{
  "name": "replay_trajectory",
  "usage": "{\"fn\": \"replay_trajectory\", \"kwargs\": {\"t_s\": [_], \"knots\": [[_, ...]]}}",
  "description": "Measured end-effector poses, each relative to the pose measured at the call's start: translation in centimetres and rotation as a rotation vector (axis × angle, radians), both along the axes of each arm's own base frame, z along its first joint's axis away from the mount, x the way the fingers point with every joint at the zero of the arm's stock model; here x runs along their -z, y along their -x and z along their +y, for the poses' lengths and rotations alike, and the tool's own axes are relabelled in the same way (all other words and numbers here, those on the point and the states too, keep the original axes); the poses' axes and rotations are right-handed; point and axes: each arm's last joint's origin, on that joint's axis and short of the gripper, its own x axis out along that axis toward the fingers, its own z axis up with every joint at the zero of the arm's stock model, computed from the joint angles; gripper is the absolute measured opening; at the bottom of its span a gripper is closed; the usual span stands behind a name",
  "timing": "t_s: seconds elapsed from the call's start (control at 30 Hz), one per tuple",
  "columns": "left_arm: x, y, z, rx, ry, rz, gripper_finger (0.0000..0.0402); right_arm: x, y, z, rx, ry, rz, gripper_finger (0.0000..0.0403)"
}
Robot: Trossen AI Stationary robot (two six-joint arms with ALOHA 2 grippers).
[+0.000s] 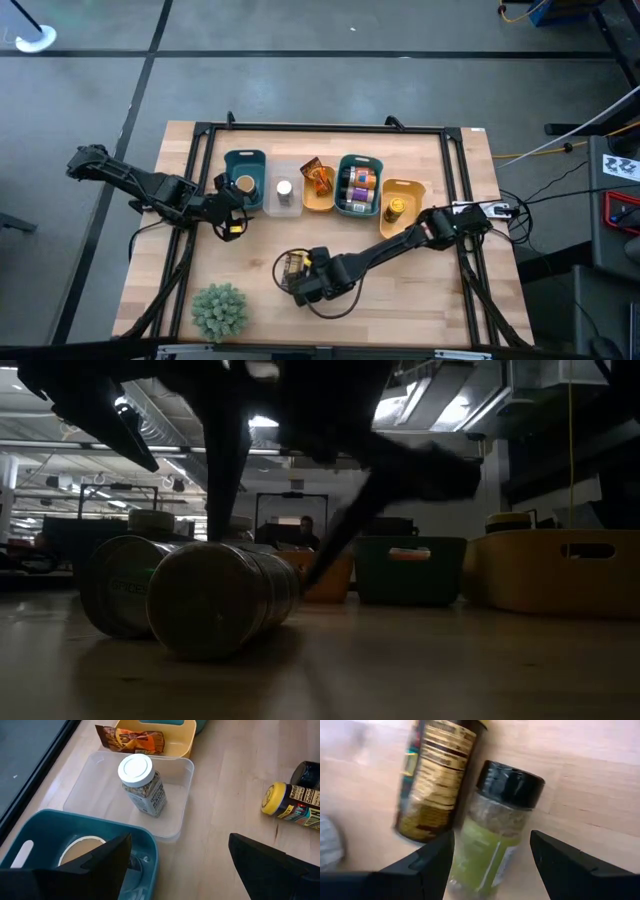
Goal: Sort spices by type
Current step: Put the black seasoning bottle into the green bin
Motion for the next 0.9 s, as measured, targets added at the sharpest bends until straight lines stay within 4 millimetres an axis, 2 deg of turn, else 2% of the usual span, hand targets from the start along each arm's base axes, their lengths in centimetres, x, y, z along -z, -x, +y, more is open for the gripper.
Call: {"fn": "replay_trajectory", "kwargs": {"t_s": [0.17,0.33,0.43,0.6,0.67,0.77,0.9], "knots": [[0.0,0.0,0.0,0.000,0.000,0.001,0.0318,1.9,-0.4,0.3,-0.008,-0.007,0.024,0.0262],[0.0,0.0,0.0,0.000,0.000,0.001,0.0318,2.5,-0.4,0.3,-0.029,-0.008,0.045,0.0253],[0.0,0.0,0.0,0.000,0.000,0.000,0.0318,2.5,-0.3,0.3,-0.054,0.007,0.061,0.0225],[0.0,0.0,0.0,0.000,0.000,-0.001,0.0318,2.5,-0.2,0.2,-0.128,0.017,0.081,0.0154],[0.0,0.0,0.0,0.000,0.000,0.000,0.0318,2.4,-0.1,0.2,-0.162,0.017,0.084,0.0135],[0.0,0.0,0.0,0.000,0.000,-0.001,0.0318,2.0,0.0,0.0,-0.203,0.020,0.106,0.0131],[0.0,0.0,0.0,0.000,0.001,-0.003,0.0318,0.0,0.8,-0.8,-0.251,0.032,0.186,0.0139]]}}
